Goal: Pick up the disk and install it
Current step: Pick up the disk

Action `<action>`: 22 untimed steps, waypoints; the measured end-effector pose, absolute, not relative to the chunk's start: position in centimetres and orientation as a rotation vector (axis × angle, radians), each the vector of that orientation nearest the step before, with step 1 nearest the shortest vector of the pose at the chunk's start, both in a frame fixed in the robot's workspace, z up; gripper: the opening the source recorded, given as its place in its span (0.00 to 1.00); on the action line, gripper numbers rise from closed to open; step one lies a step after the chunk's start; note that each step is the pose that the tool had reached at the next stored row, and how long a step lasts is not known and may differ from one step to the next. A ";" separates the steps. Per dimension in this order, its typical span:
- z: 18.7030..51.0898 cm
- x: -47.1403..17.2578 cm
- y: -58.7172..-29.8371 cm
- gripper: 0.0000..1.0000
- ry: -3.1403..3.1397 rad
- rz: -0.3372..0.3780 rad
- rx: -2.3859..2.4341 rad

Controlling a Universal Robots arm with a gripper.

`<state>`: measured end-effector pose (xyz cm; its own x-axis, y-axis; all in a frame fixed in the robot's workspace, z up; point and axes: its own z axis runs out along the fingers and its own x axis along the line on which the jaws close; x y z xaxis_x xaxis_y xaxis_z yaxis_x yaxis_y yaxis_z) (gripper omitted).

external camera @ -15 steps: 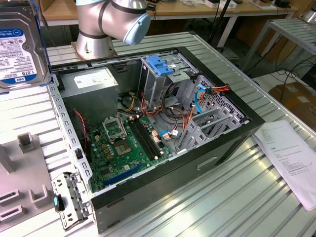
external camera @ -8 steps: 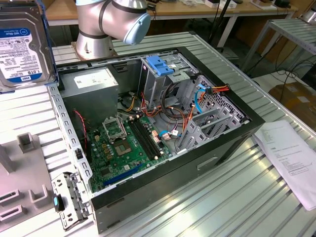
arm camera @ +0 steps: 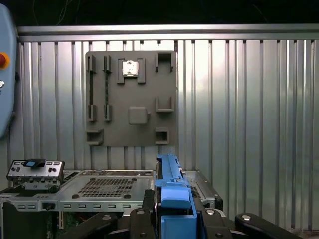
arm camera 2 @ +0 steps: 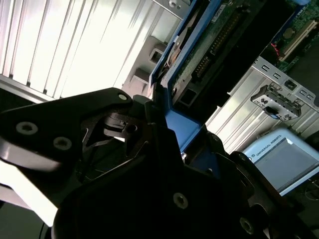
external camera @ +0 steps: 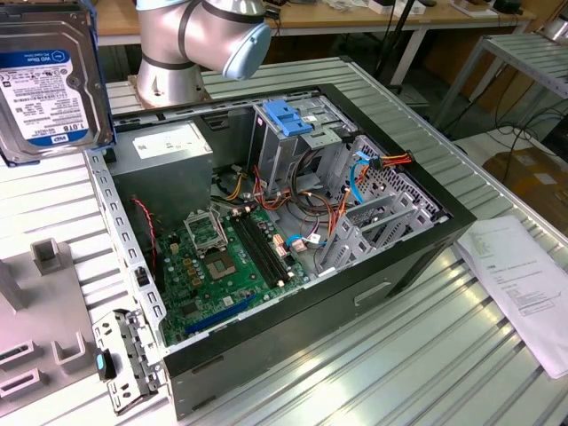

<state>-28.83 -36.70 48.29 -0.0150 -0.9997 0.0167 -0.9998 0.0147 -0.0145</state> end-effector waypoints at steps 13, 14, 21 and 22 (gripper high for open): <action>48.3 -27.9 -36.7 0.37 -2.237 0.035 2.204; 48.3 -27.9 -36.7 0.37 -2.237 0.035 2.204; 48.3 -27.4 -36.7 0.37 -2.237 0.035 2.203; 48.3 -27.4 -36.7 0.37 -2.237 0.035 2.204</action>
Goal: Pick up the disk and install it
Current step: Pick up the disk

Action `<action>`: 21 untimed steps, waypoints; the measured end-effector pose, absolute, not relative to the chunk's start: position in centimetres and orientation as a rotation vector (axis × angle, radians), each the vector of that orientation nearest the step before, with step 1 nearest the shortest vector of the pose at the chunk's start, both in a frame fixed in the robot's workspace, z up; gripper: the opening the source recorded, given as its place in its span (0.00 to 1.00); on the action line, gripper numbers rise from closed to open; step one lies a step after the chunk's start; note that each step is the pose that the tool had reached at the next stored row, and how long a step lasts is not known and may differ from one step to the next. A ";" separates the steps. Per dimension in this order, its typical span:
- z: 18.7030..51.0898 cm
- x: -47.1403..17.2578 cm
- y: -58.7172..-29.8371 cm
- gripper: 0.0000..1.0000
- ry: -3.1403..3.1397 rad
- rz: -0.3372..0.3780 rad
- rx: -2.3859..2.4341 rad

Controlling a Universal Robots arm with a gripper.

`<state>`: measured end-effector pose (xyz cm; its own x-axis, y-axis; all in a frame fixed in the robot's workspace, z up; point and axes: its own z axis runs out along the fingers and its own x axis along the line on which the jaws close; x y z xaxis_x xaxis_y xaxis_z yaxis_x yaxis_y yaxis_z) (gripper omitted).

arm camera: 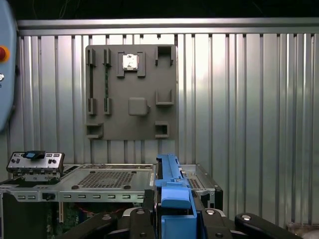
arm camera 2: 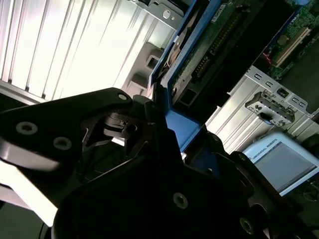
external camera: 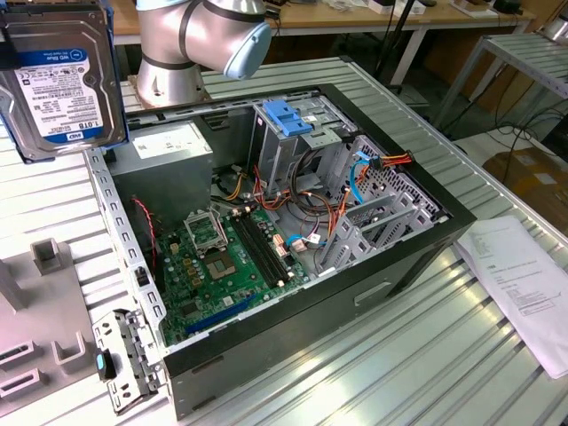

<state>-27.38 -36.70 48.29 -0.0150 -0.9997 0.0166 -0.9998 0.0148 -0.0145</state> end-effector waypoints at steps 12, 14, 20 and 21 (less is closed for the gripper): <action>48.3 -26.4 -36.7 0.37 -2.237 0.034 2.204; 48.3 -26.2 -36.7 0.37 -2.237 0.035 2.204; 48.3 -25.8 -36.7 0.37 -2.237 0.035 2.203; 48.3 -25.7 -36.7 0.37 -2.237 0.035 2.204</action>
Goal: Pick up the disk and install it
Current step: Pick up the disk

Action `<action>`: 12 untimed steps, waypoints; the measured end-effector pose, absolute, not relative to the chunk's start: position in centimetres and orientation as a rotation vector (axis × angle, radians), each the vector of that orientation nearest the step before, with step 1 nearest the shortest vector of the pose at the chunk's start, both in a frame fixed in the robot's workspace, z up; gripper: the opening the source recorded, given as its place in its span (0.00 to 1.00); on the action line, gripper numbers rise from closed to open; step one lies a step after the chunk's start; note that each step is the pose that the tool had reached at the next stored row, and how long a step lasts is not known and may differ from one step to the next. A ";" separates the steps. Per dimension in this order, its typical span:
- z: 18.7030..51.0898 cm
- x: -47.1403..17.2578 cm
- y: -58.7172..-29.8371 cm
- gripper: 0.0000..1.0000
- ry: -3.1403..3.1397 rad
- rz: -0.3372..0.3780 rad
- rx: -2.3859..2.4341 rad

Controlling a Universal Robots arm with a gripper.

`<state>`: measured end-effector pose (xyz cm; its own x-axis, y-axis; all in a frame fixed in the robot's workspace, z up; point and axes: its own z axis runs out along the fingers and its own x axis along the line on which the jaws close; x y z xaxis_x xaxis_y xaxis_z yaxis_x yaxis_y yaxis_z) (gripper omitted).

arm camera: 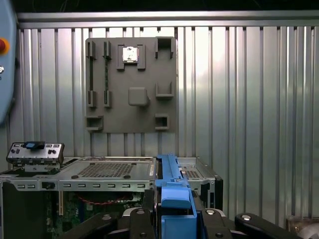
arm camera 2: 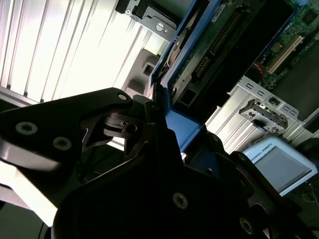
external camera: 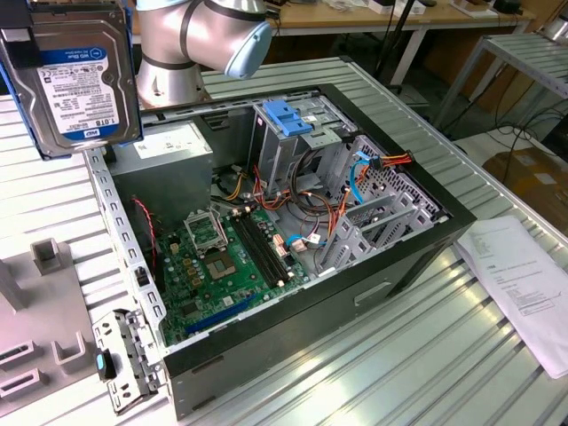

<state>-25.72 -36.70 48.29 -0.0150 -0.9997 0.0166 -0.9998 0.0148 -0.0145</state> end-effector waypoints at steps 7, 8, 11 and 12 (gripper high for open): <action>48.3 -25.2 -36.7 0.37 -2.237 0.035 2.204; 48.3 -25.2 -36.7 0.37 -2.237 0.034 2.204; 48.3 -24.9 -36.7 0.37 -2.237 0.035 2.204; 48.3 -24.8 -36.7 0.37 -2.236 0.035 2.204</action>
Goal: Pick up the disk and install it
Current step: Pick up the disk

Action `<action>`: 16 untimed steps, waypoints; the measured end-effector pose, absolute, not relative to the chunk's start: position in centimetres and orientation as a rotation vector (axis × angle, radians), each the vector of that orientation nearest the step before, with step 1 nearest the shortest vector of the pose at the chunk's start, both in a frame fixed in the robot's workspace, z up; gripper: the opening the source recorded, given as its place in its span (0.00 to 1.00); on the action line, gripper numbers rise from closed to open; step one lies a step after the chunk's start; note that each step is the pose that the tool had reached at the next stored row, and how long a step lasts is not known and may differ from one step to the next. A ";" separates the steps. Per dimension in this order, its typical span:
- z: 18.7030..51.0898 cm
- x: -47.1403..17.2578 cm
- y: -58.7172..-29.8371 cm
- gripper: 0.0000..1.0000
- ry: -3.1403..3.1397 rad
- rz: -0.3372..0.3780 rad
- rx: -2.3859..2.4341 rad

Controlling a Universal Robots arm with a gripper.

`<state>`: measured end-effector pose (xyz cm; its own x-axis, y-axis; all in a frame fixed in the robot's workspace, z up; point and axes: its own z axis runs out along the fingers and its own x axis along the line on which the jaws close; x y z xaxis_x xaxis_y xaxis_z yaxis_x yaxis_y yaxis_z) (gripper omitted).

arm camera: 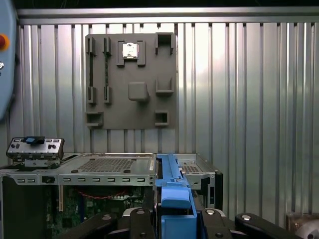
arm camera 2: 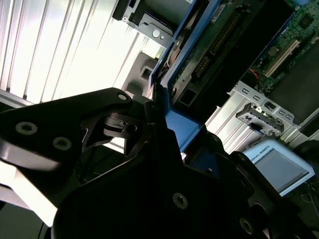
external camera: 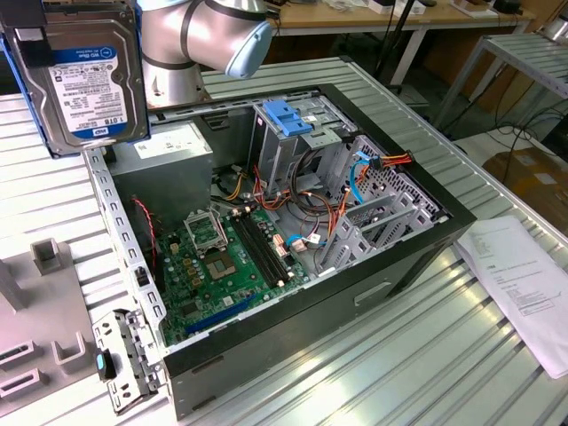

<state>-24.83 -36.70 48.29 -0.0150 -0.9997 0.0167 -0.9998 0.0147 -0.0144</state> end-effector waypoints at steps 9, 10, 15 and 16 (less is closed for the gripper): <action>48.3 -24.0 -36.7 0.37 -2.237 0.034 2.203; 48.3 -23.9 -36.7 0.37 -2.237 0.034 2.203; 48.3 -23.2 -37.1 0.37 -2.237 0.034 2.204; 48.3 -23.0 -37.2 0.37 -2.237 0.034 2.204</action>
<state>-22.98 -37.24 48.29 -0.0150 -0.9998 0.0164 -0.9998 0.0147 -0.0144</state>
